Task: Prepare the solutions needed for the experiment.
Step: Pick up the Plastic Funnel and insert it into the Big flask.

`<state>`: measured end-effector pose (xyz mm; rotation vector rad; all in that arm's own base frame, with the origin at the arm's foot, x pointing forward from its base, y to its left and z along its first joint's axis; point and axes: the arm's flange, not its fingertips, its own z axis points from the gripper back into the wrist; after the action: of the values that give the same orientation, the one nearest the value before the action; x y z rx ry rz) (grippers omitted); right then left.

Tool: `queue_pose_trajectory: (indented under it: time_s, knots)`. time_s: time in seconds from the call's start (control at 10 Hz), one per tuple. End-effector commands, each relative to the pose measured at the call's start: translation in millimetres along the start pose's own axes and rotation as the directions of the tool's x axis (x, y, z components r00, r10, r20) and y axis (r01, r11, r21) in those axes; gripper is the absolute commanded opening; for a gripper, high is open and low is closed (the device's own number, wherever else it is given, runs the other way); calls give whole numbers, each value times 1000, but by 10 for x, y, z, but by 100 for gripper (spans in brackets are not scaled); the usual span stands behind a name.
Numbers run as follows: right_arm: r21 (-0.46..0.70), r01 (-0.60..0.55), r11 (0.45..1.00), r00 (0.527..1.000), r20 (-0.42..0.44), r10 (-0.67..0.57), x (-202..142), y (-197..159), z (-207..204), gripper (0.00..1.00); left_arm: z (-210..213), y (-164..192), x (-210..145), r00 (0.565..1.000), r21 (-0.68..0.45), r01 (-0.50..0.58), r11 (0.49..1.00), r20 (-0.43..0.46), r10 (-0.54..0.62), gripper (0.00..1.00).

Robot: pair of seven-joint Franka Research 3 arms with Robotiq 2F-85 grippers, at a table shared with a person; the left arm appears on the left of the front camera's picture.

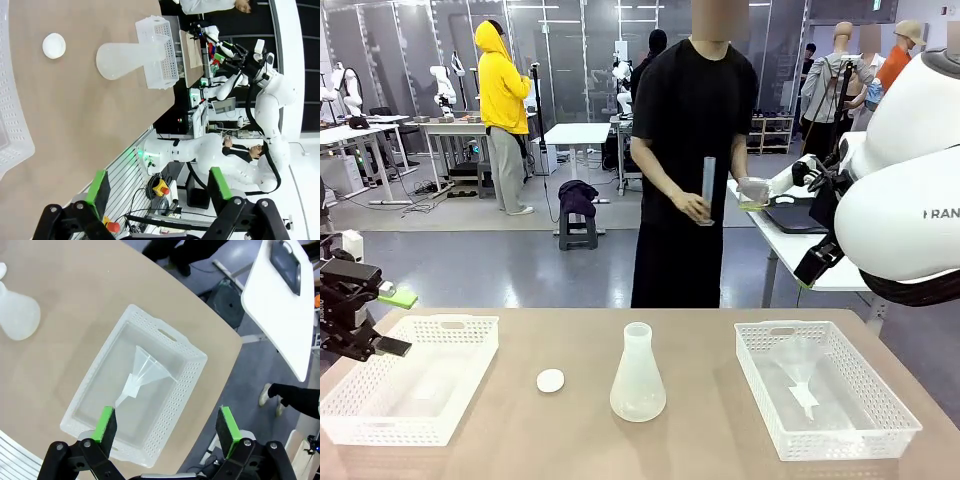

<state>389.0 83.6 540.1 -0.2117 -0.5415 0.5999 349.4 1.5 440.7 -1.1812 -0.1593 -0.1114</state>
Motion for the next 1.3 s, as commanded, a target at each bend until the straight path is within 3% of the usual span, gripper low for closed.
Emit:
queue_pose_trajectory:
  time_s: [0.0, 0.3, 0.4, 0.6, 0.7, 0.9, 1.1, 1.2]
  knots:
    - [32, 58, 998, 998, -16, -57, -35, 15, 44, 100, -10, -59, 8, 1000, -20, 12, 1000, 0, -12, 100]
    - [11, 23, 1000, 1000, -16, -23, -35, -16, 6, 100, -10, -59, 8, 1000, -20, 12, 1000, 0, -12, 100]
    - [75, -138, 988, 989, -42, 141, -47, -190, -28, 100, -10, -59, 8, 1000, -20, 12, 1000, 0, -12, 100]
    - [169, -336, 926, 923, -136, 360, 35, -553, -169, 100, -10, -59, 8, 1000, -20, 12, 1000, 0, -12, 100]
    - [240, -433, 869, 884, -75, 462, 112, -711, -263, 100, -10, -59, 8, 1000, -20, 12, 1000, 0, -12, 100]
    - [264, -482, 835, 853, -78, 517, 256, -907, -463, 100, -10, -59, 8, 1000, -20, 12, 1000, 0, -12, 100]
    - [317, -575, 754, 797, 11, 603, 359, -897, -710, 100, -10, -59, 8, 1000, -20, 12, 1000, 0, -12, 100]
    - [333, -538, 774, 818, -16, 575, 403, -864, -808, 100, -10, -59, 8, 1000, -20, 12, 1000, 0, -12, 100]
